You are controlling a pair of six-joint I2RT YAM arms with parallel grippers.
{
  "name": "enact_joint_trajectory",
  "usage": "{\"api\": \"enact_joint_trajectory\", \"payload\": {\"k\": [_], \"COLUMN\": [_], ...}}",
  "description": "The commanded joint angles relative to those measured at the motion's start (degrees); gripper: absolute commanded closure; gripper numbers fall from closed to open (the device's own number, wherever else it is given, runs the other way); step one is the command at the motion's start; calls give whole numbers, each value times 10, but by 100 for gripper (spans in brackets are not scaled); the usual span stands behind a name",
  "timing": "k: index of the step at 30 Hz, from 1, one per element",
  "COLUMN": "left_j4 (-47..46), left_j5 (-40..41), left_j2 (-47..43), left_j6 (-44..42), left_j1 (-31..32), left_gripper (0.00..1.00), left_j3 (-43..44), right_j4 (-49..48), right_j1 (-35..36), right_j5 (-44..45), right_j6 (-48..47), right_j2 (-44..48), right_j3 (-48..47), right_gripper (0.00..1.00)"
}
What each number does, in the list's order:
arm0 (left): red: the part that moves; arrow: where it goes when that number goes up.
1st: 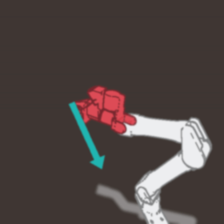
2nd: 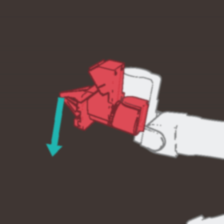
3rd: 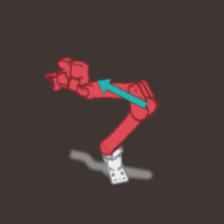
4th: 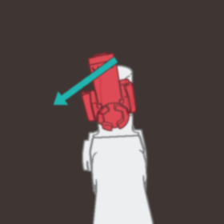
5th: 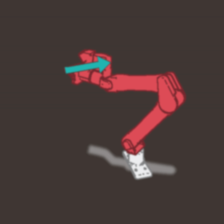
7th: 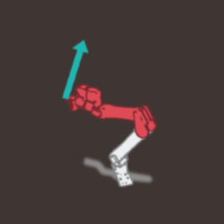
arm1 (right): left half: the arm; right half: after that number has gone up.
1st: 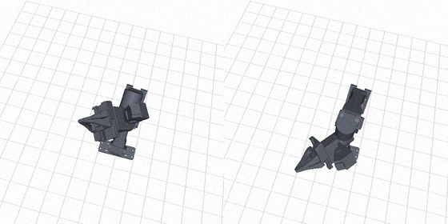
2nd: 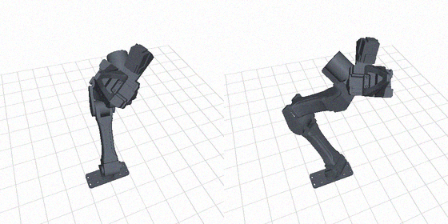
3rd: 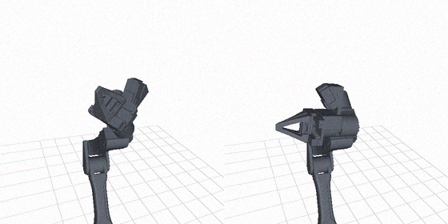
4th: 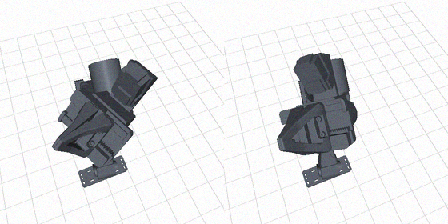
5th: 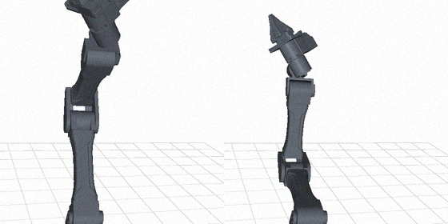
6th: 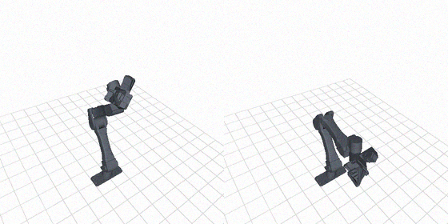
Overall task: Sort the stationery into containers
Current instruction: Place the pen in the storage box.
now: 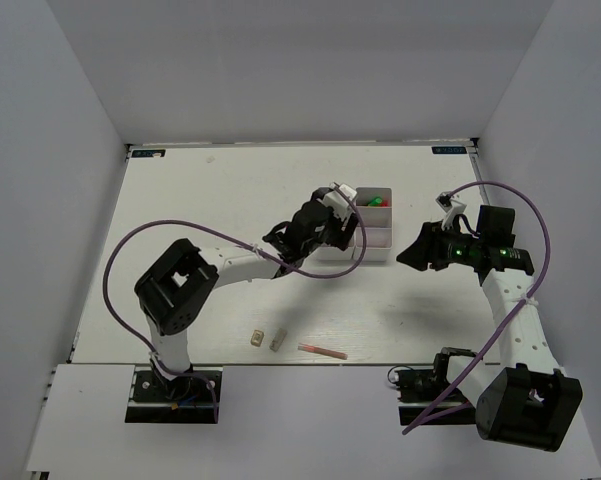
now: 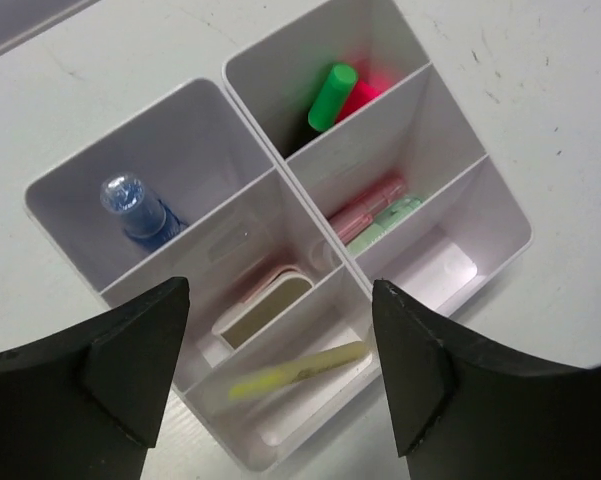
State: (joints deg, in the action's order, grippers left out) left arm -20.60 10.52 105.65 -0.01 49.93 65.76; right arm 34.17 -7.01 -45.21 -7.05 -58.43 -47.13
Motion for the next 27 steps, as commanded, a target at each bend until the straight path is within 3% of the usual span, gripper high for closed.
{"api": "enact_joint_trajectory", "payload": {"k": [1,3,5,6,7,9,10,11,12,13,14,16,18,19,22,27], "left_j4": [-11,-6,27,44,93,204,245,307,321,332,340,338,330,328,342,379], "left_j5": [-1,-2,-1,-6,-14,-39,-38,-35,-33,-36,-38,-43,-61,-40,14,51], "left_j2": [-42,-68,-109,-146,-195,-271,-331,-360,-443,-470,-495,-590,-656,-670,-703,-684], "left_j6": [15,12,24,39,47,62,69,86,106,114,126,149,166,166,159,208], "left_j1": [1,9,23,21,20,15,8,-26,-44,-64,-107,-201,-281,-280,-282,-341], "left_gripper": [16,14,19,45,65,97,100,100,100,81,60,21,14,9,3,1], "left_j3": [-19,-26,-38,-49,-63,-89,-112,-124,-153,-187,-209,-296,-373,-374,-372,-361], "right_j4": [5,4,6,11,16,32,44,85,106,123,178,197,134,134,72,72], "right_j1": [0,-1,-1,-3,1,5,7,11,23,30,64,112,173,173,290,451], "right_j5": [-15,-16,-21,-37,-47,-110,-136,-159,-217,-227,-246,-242,-194,-194,-34,171], "right_j6": [-9,-9,-16,-21,-49,-76,-144,-174,-234,-262,-305,-340,-297,-297,-235,-192], "right_j2": [3,3,3,5,6,2,-1,-4,-18,-22,-31,-43,-46,-48,-78,-191], "right_j3": [-20,-19,-18,-16,-16,-5,-3,-3,-6,-9,-24,-34,-38,-38,-55,-103], "right_gripper": [43,43,61,78,100,100,100,84,74,66,52,42,36,36,36,43]}}
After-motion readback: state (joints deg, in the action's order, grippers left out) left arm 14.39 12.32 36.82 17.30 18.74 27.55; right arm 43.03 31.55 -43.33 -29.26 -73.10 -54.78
